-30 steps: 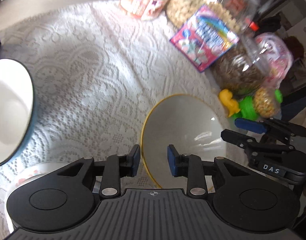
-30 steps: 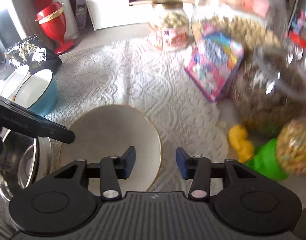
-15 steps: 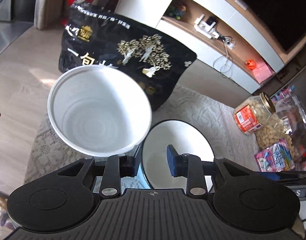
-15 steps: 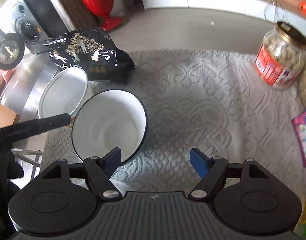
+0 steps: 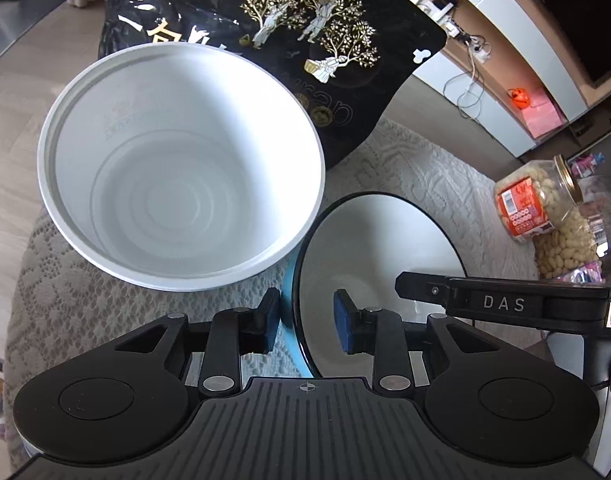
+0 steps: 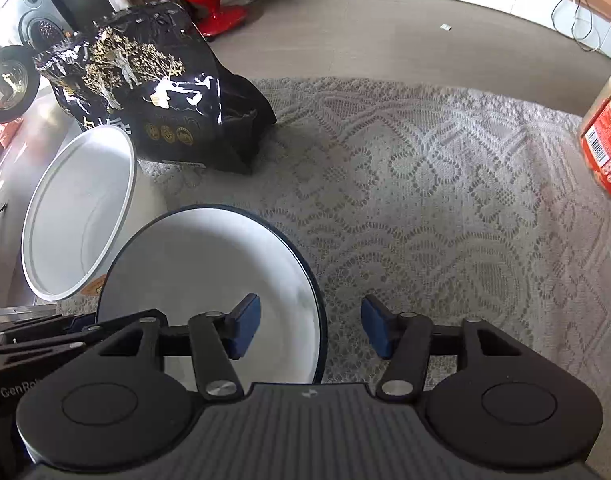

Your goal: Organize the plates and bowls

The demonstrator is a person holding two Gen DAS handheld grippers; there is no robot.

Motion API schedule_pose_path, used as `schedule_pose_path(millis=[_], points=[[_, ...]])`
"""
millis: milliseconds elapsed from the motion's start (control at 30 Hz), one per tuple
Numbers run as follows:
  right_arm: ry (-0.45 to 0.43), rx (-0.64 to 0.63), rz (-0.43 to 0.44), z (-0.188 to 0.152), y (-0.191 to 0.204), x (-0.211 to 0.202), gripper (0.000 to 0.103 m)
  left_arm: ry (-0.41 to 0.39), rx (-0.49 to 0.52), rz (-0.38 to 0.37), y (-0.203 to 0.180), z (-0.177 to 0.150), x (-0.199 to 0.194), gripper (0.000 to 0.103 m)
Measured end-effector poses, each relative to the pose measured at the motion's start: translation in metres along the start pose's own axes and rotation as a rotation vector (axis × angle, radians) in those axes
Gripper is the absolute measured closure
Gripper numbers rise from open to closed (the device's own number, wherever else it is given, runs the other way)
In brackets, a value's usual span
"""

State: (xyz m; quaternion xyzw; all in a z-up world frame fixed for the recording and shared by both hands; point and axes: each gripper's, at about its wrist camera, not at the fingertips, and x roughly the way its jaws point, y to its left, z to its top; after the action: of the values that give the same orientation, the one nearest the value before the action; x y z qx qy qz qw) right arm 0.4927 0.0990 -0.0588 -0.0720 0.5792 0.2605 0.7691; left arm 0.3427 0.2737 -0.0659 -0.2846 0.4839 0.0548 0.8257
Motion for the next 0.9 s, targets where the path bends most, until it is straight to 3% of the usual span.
schedule_pose_path(millis=[133,233,500,633,800,900], points=[[0.072,0.029,0.054,-0.003,-0.005,0.019,0.081,0.02,0.041,0.031,-0.008,0.001,0.008,0.07],[0.071,0.026,0.039,-0.01,-0.008,0.012,0.081,0.045,0.04,0.009,-0.015,-0.001,0.007,0.066],[0.026,0.089,-0.037,-0.03,-0.061,-0.017,0.081,0.116,0.202,-0.07,-0.069,-0.004,0.035,0.065],[0.03,0.176,0.013,-0.04,-0.083,-0.011,0.081,0.112,0.219,-0.077,-0.077,0.002,0.048,0.066],[0.017,0.202,0.043,-0.043,-0.086,-0.012,0.078,0.193,0.232,-0.06,-0.083,0.007,0.073,0.065],[0.024,0.207,0.04,-0.04,-0.086,-0.007,0.078,0.168,0.246,-0.08,-0.081,0.005,0.074,0.063]])
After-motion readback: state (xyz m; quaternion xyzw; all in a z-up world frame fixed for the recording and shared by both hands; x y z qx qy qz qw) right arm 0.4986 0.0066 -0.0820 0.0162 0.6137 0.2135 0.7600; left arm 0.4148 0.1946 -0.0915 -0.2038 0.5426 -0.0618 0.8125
